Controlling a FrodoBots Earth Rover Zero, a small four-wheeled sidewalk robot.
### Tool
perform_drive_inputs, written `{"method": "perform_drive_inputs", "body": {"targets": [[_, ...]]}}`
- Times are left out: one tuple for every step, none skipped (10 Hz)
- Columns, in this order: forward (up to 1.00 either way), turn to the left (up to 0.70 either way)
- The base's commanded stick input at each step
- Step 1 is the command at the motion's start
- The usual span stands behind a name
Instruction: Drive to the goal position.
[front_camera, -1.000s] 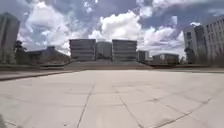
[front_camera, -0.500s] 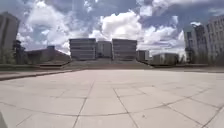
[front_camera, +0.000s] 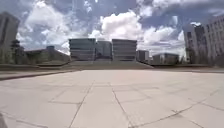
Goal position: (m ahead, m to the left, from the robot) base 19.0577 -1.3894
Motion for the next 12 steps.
{"method": "perform_drive_inputs", "body": {"targets": [[0.7, 0.0], [0.7, 0.0], [0.7, 0.0], [0.7, 0.0], [0.7, 0.0], [0.7, 0.0], [0.7, 0.0], [0.7, 0.0], [0.7, 0.0], [0.7, 0.0], [0.7, 0.0], [0.7, 0.0]]}}
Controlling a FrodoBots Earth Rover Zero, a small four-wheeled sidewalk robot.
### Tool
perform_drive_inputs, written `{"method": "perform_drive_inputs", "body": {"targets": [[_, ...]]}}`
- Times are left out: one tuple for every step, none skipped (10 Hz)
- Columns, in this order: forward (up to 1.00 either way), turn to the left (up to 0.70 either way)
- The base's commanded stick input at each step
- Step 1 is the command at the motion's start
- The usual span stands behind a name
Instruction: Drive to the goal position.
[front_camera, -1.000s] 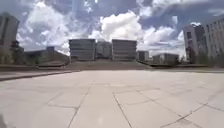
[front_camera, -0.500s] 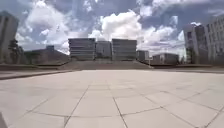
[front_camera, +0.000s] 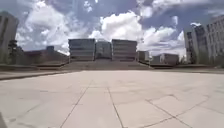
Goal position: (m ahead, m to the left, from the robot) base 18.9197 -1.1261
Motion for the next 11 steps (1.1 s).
{"method": "perform_drive_inputs", "body": {"targets": [[0.7, 0.0], [0.7, 0.0], [0.7, 0.0], [0.7, 0.0], [0.7, 0.0], [0.7, 0.0], [0.7, 0.0], [0.7, 0.0], [0.7, 0.0], [0.7, 0.0], [0.7, 0.0]]}}
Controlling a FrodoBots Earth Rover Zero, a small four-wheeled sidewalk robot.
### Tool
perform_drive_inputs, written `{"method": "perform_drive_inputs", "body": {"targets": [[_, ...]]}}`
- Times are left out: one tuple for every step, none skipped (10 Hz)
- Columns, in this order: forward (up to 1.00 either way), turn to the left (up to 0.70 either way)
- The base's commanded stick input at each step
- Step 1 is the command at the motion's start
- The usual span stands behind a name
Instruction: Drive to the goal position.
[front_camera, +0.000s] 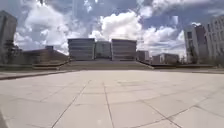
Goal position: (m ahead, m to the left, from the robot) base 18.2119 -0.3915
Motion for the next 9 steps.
{"method": "perform_drive_inputs", "body": {"targets": [[0.7, 0.0], [0.7, 0.0], [0.7, 0.0], [0.7, 0.0], [0.7, 0.0], [0.7, 0.0], [0.7, 0.0], [0.7, 0.0], [0.7, 0.0]]}}
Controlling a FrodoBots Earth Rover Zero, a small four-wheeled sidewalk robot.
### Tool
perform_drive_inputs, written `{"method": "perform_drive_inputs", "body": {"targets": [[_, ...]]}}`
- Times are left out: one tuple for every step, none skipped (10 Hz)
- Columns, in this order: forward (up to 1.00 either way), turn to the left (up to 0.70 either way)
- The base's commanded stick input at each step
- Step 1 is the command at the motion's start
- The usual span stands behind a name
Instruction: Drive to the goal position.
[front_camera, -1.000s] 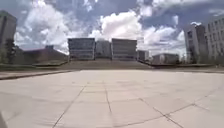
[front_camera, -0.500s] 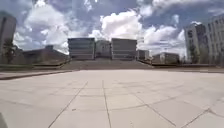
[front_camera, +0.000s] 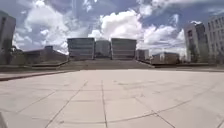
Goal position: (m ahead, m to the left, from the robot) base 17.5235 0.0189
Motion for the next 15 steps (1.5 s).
{"method": "perform_drive_inputs", "body": {"targets": [[0.7, 0.0], [0.7, 0.0], [0.7, 0.0], [0.7, 0.0], [0.7, 0.0], [0.7, 0.0], [0.7, 0.0], [0.7, 0.0], [0.7, 0.0], [0.7, 0.0], [0.7, 0.0], [0.7, 0.0], [0.7, 0.0], [0.7, 0.0], [0.7, 0.0]]}}
